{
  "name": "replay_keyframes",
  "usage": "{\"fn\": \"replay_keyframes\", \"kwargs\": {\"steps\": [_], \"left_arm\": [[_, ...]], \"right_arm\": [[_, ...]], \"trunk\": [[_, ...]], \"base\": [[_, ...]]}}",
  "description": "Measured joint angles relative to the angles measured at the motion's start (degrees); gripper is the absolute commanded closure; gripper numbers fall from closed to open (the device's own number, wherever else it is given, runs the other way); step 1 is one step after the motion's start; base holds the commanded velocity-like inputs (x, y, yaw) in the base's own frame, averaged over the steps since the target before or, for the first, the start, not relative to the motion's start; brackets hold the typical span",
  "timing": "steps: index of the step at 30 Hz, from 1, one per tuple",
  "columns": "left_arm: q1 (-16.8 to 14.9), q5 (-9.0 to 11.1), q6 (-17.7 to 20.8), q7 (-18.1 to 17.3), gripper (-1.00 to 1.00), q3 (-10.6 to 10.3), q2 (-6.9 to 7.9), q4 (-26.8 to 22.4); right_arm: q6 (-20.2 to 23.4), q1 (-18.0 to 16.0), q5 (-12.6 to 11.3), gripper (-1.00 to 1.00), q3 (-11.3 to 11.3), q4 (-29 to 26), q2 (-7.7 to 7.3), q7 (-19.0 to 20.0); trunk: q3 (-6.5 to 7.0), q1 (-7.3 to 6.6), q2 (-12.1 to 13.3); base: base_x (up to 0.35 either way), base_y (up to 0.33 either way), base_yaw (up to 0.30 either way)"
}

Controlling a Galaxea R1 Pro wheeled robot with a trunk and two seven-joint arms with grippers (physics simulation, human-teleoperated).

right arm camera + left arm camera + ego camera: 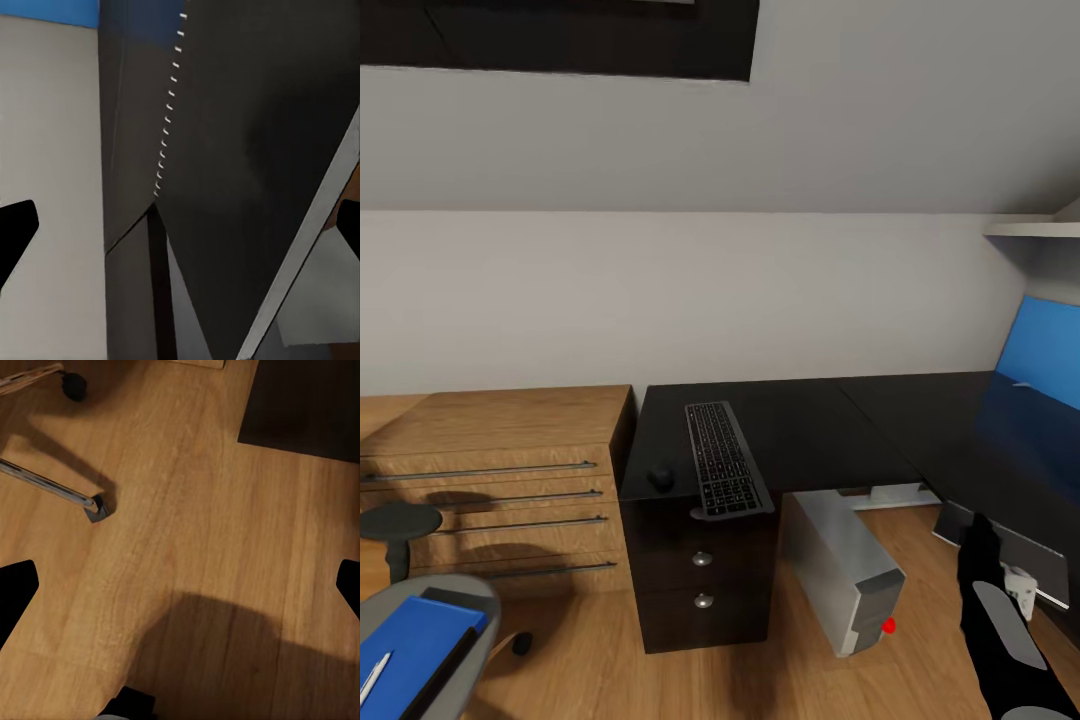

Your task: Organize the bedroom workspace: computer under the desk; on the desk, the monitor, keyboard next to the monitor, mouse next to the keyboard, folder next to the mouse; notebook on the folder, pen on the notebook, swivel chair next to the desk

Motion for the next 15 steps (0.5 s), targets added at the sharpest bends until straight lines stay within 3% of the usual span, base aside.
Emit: {"fn": "replay_keyframes", "kwargs": {"steps": [15], "left_arm": [[0.0,0.0,0.0,0.0,-1.0,0.0,0.0,0.0]], "right_arm": [[0.1,0.0,-0.2,-1.0,-0.2,0.1,-0.62,-0.3]], "trunk": [[0.0,0.0,0.0]], "base": [[0.0,0.0,0.0]]}}
